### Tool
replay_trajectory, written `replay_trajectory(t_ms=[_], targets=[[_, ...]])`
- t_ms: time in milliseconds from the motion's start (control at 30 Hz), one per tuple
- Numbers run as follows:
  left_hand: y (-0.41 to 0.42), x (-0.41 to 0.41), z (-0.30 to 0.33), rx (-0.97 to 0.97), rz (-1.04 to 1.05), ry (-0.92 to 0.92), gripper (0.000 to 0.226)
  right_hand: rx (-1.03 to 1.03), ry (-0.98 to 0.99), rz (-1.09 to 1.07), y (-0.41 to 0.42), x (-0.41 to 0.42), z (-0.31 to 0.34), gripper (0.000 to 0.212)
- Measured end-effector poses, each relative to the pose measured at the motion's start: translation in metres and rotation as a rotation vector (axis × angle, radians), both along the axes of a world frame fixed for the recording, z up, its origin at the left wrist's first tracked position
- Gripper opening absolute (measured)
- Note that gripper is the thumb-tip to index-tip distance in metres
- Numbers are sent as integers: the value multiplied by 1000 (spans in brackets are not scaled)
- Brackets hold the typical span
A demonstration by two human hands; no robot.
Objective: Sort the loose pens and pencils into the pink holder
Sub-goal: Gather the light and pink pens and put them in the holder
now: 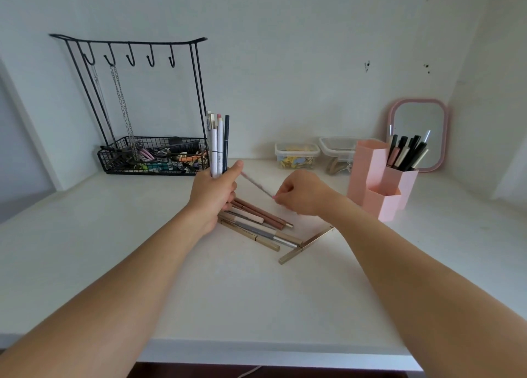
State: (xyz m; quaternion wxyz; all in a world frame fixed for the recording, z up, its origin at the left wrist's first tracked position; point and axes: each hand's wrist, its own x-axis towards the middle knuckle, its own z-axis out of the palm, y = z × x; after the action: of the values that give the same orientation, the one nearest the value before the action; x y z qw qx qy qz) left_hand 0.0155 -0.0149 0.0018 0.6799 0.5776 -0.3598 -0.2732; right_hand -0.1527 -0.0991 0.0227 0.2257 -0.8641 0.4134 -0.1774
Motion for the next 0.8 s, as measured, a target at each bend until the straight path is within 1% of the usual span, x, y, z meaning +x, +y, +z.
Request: replay_trajectory(t_ms=[67,133,200,300,400,500,533,667,800], targets=[[1,-1,0,-12,-34,27,32,232,-230,13,2,-2,6,23],[2,-2,1,-19,-58,12,31,439,-489,104,9,0,11,16],[2,-4,2,-45,-97,-11,31,482,-606,189,16,4,11,14],[4,-9,4,-87,-169,3,28,432,-645,248,26,12,8,14],[3,-11,5,-97,-182,25,34,393,-697,251,33,18,3,10],[3,-13,4,-111,-183,-10,44,315,-710,225,35,21,-2,10],[3,-14,3,-113,-180,-29,44,288,-710,210,35,22,-3,9],[1,-14,-1,-87,-147,-83,34,246,-741,170,34,22,-8,5],[-1,-14,-3,-57,-63,-160,28,295,-748,213,37,22,-9,2]])
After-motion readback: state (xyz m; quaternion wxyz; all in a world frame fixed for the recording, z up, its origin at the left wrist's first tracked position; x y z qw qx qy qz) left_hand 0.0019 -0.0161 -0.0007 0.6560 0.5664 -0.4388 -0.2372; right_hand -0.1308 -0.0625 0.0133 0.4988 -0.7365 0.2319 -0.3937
